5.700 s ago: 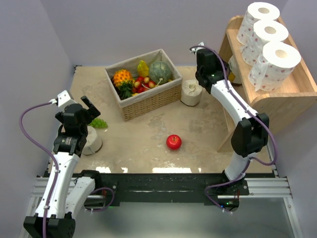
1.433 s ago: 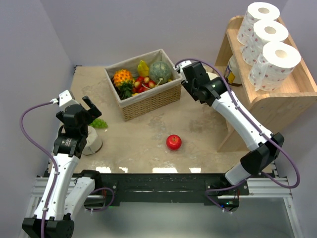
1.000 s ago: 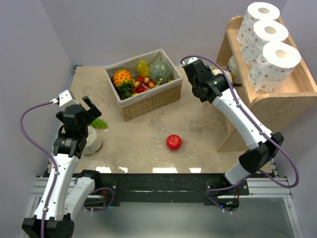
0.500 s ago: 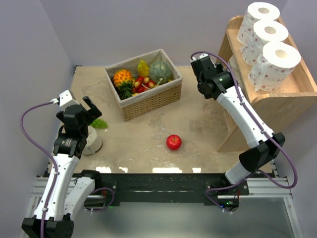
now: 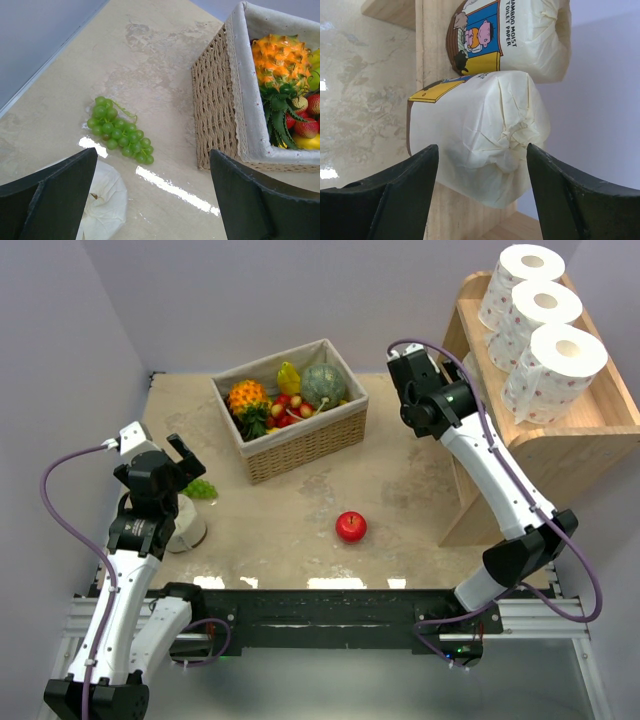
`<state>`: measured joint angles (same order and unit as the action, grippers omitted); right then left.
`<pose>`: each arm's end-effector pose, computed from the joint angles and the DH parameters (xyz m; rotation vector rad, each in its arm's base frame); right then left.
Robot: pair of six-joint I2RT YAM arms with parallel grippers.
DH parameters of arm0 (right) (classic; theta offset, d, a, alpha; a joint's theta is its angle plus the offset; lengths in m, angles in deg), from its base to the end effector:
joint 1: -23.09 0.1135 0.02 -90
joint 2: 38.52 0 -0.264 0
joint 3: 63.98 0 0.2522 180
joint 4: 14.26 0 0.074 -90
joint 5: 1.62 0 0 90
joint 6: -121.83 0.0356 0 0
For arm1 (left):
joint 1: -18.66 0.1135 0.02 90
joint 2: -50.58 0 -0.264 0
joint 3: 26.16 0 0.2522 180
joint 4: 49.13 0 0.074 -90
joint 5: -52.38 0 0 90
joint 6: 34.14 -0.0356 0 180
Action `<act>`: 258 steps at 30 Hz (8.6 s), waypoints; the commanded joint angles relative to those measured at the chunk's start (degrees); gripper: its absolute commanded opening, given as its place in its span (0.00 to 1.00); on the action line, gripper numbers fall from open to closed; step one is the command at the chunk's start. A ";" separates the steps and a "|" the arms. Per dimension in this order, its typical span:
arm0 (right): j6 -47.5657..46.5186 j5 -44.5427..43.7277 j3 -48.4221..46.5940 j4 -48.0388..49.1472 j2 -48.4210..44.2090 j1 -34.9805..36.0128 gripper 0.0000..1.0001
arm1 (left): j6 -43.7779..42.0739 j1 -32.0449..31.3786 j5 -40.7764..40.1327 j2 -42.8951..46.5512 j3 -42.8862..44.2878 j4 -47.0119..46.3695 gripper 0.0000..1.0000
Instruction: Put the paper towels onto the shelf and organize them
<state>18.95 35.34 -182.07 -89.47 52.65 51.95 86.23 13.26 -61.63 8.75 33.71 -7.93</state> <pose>0.2885 0.1265 0.4204 -0.3826 2.1463 -0.9450 0.1617 -0.0007 0.3258 -0.6779 1.8159 -0.0005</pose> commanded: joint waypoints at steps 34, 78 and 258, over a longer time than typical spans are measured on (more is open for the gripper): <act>-2.50 0.13 10.11 7.04 -0.56 -2.49 0.30 | -1.10 -0.65 0.19 0.51 -0.40 -2.66 1.00; 2.60 25.07 13.80 18.97 -13.29 10.69 0.68 | 7.94 -3.03 -15.01 -2.82 1.79 8.50 1.00; 14.91 30.37 -3.59 20.78 15.97 40.22 0.42 | 0.92 -8.57 -20.11 -2.47 2.23 4.82 1.00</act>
<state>36.83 69.31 -178.68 -65.76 75.98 91.82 86.30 4.51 -80.03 5.61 35.26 -1.46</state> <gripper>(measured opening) 0.434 0.997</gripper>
